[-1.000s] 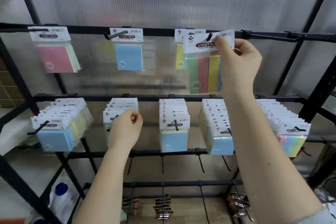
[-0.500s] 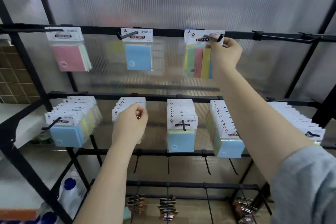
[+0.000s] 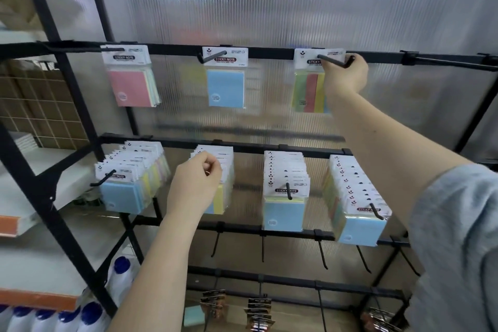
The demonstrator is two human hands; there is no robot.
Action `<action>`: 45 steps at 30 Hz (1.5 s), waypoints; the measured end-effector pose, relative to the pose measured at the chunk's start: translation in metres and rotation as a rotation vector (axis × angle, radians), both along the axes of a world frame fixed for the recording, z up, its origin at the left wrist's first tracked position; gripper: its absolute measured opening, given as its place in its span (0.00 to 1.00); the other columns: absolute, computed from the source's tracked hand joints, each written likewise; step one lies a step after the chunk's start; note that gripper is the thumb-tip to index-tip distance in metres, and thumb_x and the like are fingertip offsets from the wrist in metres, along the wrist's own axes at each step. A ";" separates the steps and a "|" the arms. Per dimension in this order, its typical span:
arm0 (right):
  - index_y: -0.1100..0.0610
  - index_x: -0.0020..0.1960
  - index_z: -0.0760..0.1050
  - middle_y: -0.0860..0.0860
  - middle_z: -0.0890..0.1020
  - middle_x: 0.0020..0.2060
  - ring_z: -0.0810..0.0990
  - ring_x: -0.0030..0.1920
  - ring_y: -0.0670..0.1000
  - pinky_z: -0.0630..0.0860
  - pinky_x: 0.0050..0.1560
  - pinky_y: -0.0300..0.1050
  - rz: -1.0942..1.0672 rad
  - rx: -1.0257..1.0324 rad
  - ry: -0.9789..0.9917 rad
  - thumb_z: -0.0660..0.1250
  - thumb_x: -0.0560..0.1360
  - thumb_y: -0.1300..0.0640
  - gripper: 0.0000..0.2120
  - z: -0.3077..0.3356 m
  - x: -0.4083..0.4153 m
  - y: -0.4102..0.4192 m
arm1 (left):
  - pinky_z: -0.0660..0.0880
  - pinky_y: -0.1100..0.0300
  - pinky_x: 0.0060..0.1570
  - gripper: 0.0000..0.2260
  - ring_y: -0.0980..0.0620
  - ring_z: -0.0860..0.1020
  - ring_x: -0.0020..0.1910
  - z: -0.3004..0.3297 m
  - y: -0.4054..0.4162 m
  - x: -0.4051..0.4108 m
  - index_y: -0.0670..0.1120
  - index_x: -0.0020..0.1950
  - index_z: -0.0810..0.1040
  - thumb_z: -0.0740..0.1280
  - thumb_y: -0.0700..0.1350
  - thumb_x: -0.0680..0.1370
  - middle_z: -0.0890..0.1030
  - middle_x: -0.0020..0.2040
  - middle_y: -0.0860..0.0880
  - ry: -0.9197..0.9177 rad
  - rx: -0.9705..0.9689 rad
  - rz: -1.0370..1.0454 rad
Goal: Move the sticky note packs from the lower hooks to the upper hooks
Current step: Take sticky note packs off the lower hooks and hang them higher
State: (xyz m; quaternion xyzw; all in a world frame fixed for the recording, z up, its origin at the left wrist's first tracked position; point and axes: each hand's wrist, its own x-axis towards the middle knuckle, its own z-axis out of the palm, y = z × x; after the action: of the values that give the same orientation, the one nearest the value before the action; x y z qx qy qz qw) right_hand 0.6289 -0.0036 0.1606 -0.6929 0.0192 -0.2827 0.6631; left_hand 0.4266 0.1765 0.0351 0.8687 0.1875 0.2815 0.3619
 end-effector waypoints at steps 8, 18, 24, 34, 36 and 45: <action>0.52 0.47 0.69 0.47 0.77 0.48 0.78 0.52 0.51 0.76 0.55 0.48 -0.056 0.020 -0.001 0.74 0.69 0.55 0.14 0.000 0.008 0.006 | 0.69 0.63 0.29 0.07 0.55 0.76 0.34 0.001 0.007 -0.009 0.49 0.41 0.75 0.61 0.45 0.79 0.76 0.33 0.55 0.022 0.014 0.045; 0.57 0.54 0.77 0.49 0.78 0.47 0.74 0.45 0.45 0.67 0.38 0.26 -0.077 0.003 -0.025 0.64 0.73 0.60 0.10 -0.040 -0.048 0.005 | 0.67 0.66 0.33 0.05 0.57 0.74 0.39 0.001 0.016 -0.022 0.48 0.46 0.76 0.61 0.44 0.79 0.75 0.38 0.57 0.013 -0.004 0.070; 0.57 0.47 0.79 0.46 0.79 0.40 0.76 0.41 0.43 0.70 0.38 0.23 0.014 0.086 0.016 0.64 0.74 0.62 0.05 -0.107 -0.095 -0.008 | 0.65 0.68 0.33 0.05 0.57 0.74 0.38 -0.004 0.023 -0.029 0.48 0.45 0.76 0.62 0.44 0.79 0.77 0.39 0.54 0.005 -0.017 0.098; 0.61 0.61 0.78 0.50 0.81 0.55 0.77 0.58 0.49 0.69 0.57 0.39 0.035 -0.058 0.237 0.58 0.80 0.57 0.15 -0.190 -0.140 -0.010 | 0.65 0.69 0.32 0.06 0.60 0.73 0.38 -0.013 0.026 -0.035 0.47 0.46 0.77 0.62 0.44 0.79 0.76 0.38 0.57 0.011 -0.046 0.097; 0.59 0.63 0.77 0.49 0.81 0.57 0.76 0.60 0.49 0.68 0.58 0.39 0.060 -0.088 0.246 0.57 0.81 0.57 0.15 -0.198 -0.145 -0.008 | 0.66 0.68 0.33 0.06 0.59 0.73 0.38 -0.014 0.027 -0.035 0.47 0.47 0.78 0.62 0.44 0.79 0.76 0.39 0.56 0.011 -0.052 0.101; 0.54 0.66 0.75 0.46 0.81 0.55 0.78 0.56 0.46 0.69 0.53 0.38 0.063 -0.234 0.222 0.60 0.80 0.53 0.16 -0.208 -0.162 -0.002 | 0.64 0.68 0.32 0.05 0.60 0.73 0.36 -0.019 0.025 -0.031 0.47 0.47 0.77 0.62 0.44 0.79 0.75 0.36 0.57 0.029 -0.056 0.095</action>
State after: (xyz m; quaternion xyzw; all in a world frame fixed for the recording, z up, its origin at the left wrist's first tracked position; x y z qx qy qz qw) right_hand 0.4669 -0.0057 -0.0470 -0.7925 0.0375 -0.1838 0.5804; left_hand 0.3960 0.2015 0.0163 0.8522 0.2417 0.2805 0.3697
